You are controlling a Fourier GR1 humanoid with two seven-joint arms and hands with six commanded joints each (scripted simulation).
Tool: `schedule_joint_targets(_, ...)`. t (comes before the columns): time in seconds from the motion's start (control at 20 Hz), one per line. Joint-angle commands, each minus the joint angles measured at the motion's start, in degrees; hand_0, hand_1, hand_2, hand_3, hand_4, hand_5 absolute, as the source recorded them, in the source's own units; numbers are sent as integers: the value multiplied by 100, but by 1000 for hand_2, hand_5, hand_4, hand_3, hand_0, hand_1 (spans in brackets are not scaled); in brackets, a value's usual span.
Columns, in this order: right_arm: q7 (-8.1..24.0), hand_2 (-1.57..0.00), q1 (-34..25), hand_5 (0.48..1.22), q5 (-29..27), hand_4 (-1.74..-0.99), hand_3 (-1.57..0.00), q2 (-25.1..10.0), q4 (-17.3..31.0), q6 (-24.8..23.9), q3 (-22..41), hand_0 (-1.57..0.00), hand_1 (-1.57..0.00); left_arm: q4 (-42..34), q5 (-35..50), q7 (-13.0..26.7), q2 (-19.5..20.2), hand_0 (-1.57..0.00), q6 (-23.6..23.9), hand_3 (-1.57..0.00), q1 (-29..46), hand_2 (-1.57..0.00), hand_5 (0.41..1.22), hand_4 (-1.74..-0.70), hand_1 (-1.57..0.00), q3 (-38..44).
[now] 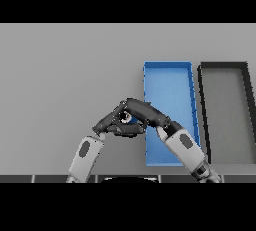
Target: Pick up the blue pipe and place it into the blue bin.
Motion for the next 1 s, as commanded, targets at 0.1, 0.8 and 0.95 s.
schedule_joint_targets(0.1,239,-1570,27,1220,-91,-1741,-1570,269,89,123,-172,-1570,-1570,-1,-81,-45,31,-63,63,-50,90,-56,538,-955,-58,-35)
schedule_joint_targets(0.8,924,-1571,-2517,1221,-2393,-1741,-1571,-277,520,-973,-2063,-1571,-1571,151,-150,187,44,-2,73,-1,41,-2,433,-905,-2,-39)
schedule_joint_targets(0.95,1013,-1571,-2979,1221,-1997,-1741,-1571,-645,1033,-1117,-2602,-1571,-1571,70,-100,166,162,0,24,0,10,0,428,-892,0,48)
